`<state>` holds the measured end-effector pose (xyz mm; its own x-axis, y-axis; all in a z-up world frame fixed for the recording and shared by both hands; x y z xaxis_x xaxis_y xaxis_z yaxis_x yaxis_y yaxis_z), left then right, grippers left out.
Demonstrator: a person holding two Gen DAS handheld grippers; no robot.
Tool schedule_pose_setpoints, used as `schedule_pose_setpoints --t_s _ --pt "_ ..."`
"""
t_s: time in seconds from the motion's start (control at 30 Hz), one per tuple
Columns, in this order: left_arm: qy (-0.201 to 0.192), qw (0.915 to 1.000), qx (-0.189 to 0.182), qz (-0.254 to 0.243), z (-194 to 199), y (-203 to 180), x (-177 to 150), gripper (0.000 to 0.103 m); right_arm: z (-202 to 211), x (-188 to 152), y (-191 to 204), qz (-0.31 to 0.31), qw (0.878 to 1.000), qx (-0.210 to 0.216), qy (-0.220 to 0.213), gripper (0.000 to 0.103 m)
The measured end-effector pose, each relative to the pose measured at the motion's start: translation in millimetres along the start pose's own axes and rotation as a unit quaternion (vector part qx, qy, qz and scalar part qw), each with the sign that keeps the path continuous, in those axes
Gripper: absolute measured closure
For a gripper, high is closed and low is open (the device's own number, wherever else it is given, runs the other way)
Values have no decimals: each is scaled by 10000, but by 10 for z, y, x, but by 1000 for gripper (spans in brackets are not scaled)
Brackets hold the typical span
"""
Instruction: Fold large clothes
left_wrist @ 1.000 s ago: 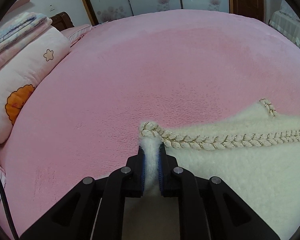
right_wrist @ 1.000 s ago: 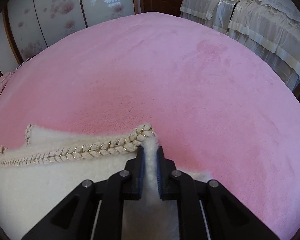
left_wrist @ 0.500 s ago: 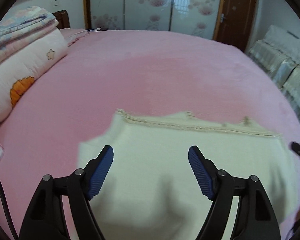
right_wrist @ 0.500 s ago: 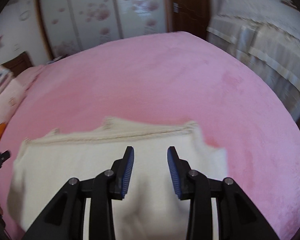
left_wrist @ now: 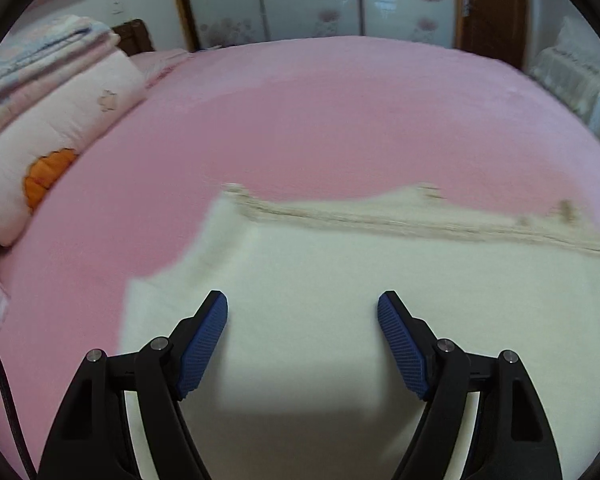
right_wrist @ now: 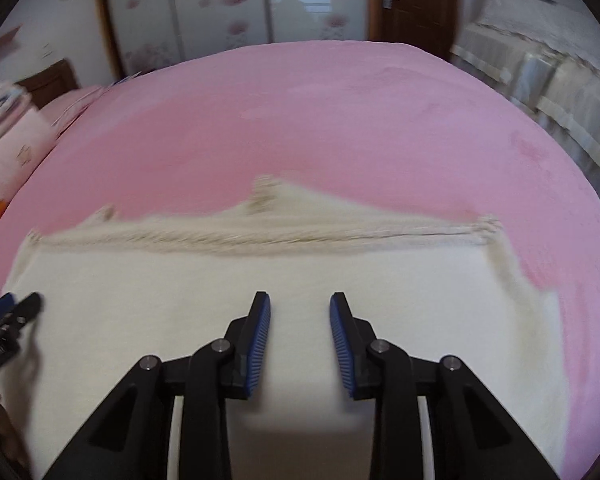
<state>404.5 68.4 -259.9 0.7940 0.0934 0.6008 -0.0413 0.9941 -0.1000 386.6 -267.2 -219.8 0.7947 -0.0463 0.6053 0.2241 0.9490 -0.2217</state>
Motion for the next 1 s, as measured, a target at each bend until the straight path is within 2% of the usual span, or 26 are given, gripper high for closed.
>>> schedule_pose_setpoints --t_s 0.03,0.13,0.17,0.2,0.27,0.4,0.6,0.63,0.73,0.8,0.87,0.93,1.0 --pt "49 9999 77 71 -41 137 3 26 -97 17 -235 -76 9993 -352 27 73" --pt "84 9989 271 373 -104 576 -14 25 -294 18 -825 -436 9955 -831 151 74" --pt "108 9977 390 549 -104 744 -42 25 -340 -4 -1025 -604 9936 -929 197 83" --pt "130 9967 326 729 -100 833 -62 25 -366 -35 -1146 -758 9936 -791 264 101" --pt "138 9936 11 1117 -58 923 -89 25 -379 -67 -1258 -907 9934 -604 346 103" --pt "78 9950 251 963 213 821 -120 26 -117 -76 -1159 -699 9947 -734 194 99" --pt "-210 9982 -87 555 986 205 -437 25 710 -153 -569 -567 9977 213 -304 97" --pt "-226 9975 -152 645 1092 125 -539 25 859 -213 -442 -499 9974 379 -355 92" --pt "-109 9931 -468 1072 1260 -99 -947 25 1158 -446 -127 -375 9949 856 -371 67" --pt "61 9921 -485 1154 1277 -187 -1198 25 1289 -649 43 -297 9931 1083 -333 66" --pt "193 9941 -316 1024 1242 -180 -1412 25 1342 -853 154 -82 9932 1113 -328 66" --pt "279 9964 55 798 1191 -39 -1603 25 1326 -1045 159 105 9944 987 -373 66" --pt "100 9974 113 706 1230 65 -1651 25 1269 -1244 47 133 9972 676 -296 66"
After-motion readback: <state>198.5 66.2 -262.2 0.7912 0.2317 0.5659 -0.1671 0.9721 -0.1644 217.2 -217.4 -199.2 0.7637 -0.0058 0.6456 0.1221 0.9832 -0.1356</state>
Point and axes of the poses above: each gripper's, at about its wrist camera, not at the fingertips, and z roughly against the way its jaws point, y to its left, x to its top, the point moved 8 cm from there along -z, roughly the way its jaws point, and after that the axes turned 14 degrees about -x, right-handed, at the moved point
